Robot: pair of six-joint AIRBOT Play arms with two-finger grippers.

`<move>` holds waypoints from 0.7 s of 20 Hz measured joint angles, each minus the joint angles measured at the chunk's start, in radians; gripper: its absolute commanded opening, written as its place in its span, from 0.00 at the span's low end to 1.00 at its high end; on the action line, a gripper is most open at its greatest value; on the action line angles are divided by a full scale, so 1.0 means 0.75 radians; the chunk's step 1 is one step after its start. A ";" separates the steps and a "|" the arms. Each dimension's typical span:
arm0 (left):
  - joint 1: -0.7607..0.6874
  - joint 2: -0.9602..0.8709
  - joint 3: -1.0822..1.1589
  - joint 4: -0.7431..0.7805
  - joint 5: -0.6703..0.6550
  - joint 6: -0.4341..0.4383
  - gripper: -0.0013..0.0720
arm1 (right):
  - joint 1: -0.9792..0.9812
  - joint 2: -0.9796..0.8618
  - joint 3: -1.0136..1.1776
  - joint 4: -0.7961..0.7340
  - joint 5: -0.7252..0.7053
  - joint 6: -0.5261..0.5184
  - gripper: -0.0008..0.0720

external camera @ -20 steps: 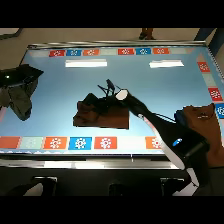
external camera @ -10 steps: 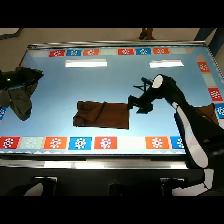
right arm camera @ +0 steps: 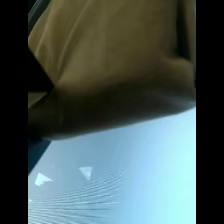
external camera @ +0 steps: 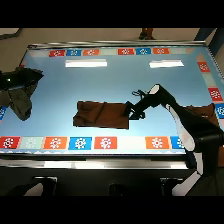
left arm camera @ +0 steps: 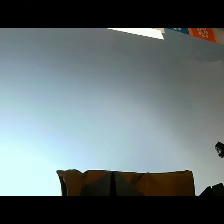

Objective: Fold the shirts.

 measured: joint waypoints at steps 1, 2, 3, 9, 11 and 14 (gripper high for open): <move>0.000 -0.001 0.000 0.000 0.001 0.000 0.06 | 0.005 -0.006 0.002 0.030 -0.004 -0.011 0.08; 0.000 0.000 0.000 0.000 -0.001 0.000 0.06 | 0.007 -0.004 0.007 0.058 -0.005 -0.044 0.08; 0.000 0.000 0.000 0.000 0.000 0.001 0.06 | 0.008 0.002 0.014 0.082 0.003 -0.076 0.07; 0.000 -0.006 -0.001 0.011 -0.001 0.001 0.06 | -0.135 0.260 0.161 0.158 0.081 -0.085 0.07; 0.000 -0.011 -0.012 0.016 0.002 0.001 0.06 | -0.244 0.384 0.232 0.146 0.121 -0.016 0.07; 0.000 -0.016 -0.053 0.021 0.007 0.001 0.06 | -0.435 0.546 0.333 0.109 0.186 0.079 0.07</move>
